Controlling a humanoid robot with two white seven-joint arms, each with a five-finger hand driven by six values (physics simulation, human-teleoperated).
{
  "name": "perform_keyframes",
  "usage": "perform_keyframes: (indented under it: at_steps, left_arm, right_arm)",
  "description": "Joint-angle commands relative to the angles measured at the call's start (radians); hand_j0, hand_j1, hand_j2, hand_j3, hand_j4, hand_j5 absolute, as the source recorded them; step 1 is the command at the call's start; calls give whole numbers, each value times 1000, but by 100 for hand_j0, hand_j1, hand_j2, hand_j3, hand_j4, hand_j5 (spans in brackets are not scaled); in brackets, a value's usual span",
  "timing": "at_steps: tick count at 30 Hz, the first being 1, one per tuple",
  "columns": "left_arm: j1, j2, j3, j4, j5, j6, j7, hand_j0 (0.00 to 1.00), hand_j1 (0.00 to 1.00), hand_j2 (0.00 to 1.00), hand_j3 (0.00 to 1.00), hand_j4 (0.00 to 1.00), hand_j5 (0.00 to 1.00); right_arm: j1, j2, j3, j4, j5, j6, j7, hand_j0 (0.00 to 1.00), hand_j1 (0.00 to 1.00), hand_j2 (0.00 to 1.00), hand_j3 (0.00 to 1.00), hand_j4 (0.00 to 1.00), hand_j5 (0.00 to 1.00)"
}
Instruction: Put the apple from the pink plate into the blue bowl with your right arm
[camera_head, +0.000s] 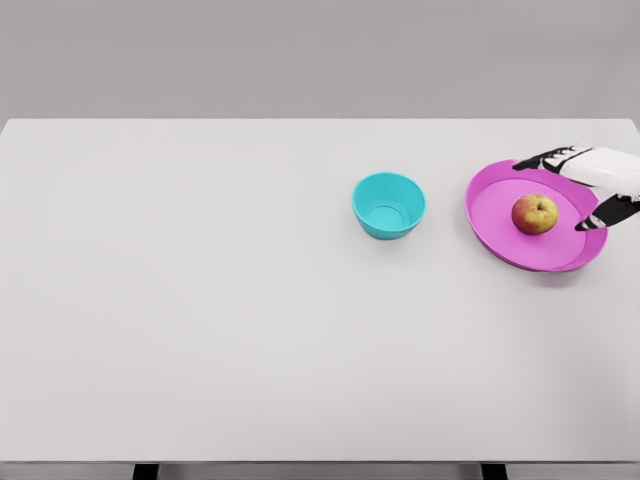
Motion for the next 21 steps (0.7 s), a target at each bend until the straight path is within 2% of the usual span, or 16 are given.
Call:
perform_keyframes:
  at_steps: [1,3,10,13,16,21]
  left_arm:
    - [0,0,0,0,0,0,0,100,100,100,100,100,100]
    - [0,0,0,0,0,0,0,100,100,100,100,100,100]
    - [0,0,0,0,0,0,0,100,100,100,100,100,100]
    - [0,0,0,0,0,0,0,100,100,100,100,100,100]
    - [0,0,0,0,0,0,0,100,100,100,100,100,100]
    - [0,0,0,0,0,0,0,100,100,100,100,100,100]
  right_arm:
    - [0,14,33,31,-4,2,1,100,100,100,100,100,100]
    - [-2,16,41,50,-2,2,1,100,100,100,100,100,100]
    - [-74,57,105,151,1,2,1,100,100,100,100,100,100]
    - [-86,70,116,170,4,2,1,100,100,100,100,100,100]
    - [-112,90,135,231,8,2,1,100,100,100,100,100,100]
    - [-121,97,162,246,8,2,1,100,100,100,100,100,100]
